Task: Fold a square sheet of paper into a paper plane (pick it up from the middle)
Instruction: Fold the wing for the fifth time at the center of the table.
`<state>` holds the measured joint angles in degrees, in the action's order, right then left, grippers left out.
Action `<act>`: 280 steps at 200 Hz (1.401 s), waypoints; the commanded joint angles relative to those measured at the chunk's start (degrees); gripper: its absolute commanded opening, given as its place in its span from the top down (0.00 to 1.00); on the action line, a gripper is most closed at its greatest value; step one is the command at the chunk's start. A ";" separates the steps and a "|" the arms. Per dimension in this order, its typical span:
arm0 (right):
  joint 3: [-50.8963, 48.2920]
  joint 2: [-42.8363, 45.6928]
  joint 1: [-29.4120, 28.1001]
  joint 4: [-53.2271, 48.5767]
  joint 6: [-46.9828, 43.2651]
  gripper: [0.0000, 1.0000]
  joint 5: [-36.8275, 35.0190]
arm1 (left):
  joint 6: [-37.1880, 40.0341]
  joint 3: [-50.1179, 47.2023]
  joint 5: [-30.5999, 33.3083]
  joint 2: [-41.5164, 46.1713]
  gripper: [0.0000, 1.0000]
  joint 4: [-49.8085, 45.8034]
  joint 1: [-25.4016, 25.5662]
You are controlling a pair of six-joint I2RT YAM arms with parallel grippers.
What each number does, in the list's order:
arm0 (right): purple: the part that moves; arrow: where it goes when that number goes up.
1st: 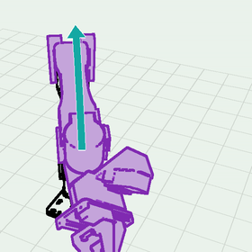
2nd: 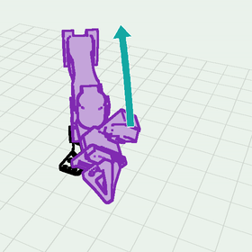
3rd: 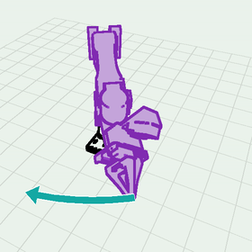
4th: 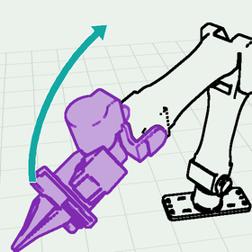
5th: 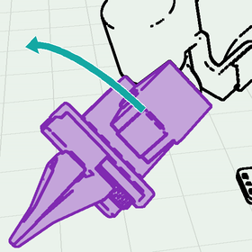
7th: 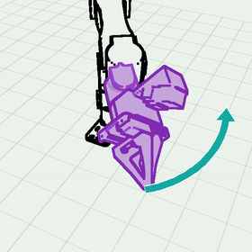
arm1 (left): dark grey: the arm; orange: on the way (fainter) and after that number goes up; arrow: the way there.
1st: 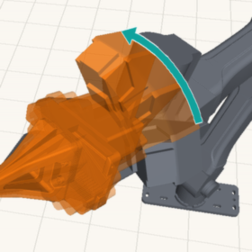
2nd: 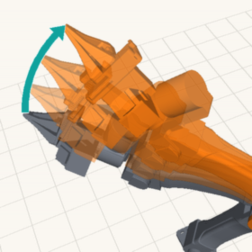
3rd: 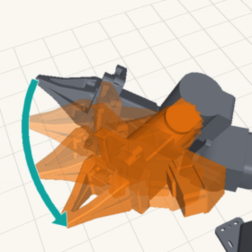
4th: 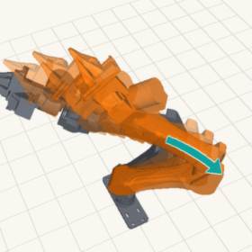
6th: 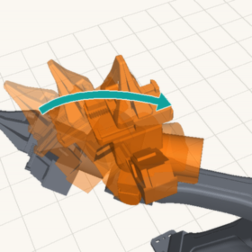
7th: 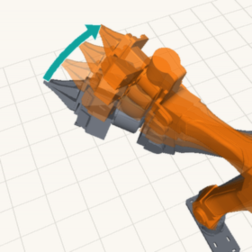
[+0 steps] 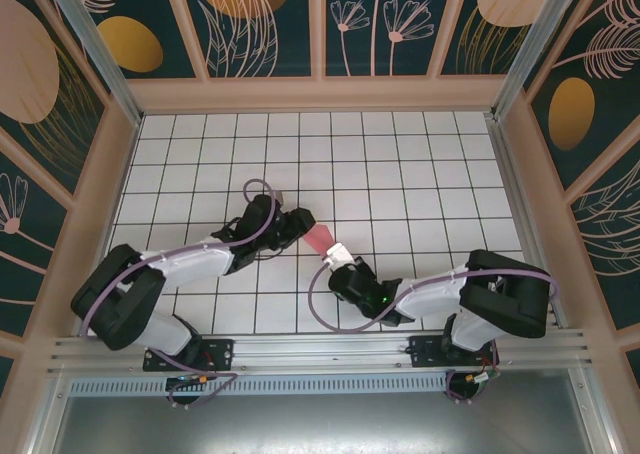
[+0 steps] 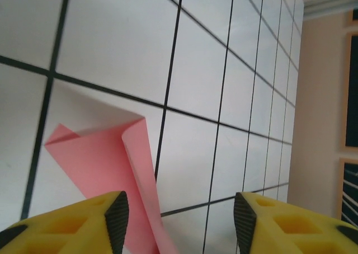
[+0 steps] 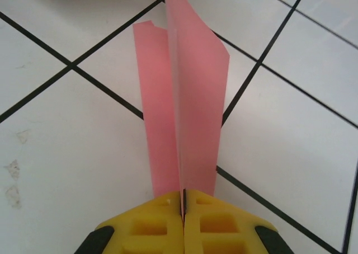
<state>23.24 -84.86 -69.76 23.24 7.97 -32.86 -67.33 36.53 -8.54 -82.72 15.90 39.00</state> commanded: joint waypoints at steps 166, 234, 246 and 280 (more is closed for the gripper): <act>-6.61 3.93 18.45 12.31 19.68 0.96 43.25 | 2.59 -0.92 6.38 5.35 0.41 -5.93 0.41; -5.18 2.16 20.27 9.93 20.91 0.95 45.15 | 2.99 -2.17 7.59 6.18 0.38 -4.68 0.44; -4.72 1.63 20.44 9.55 21.05 0.96 45.25 | 2.82 -2.10 7.44 5.91 0.38 -4.65 0.41; -3.61 0.13 21.30 8.70 22.24 0.95 45.00 | 2.69 -2.91 7.27 6.80 0.38 -3.45 0.38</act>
<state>17.89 -83.53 -49.54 32.75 28.53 11.07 -65.60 34.63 -1.39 -76.88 10.46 39.00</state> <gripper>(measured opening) 0.053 0.623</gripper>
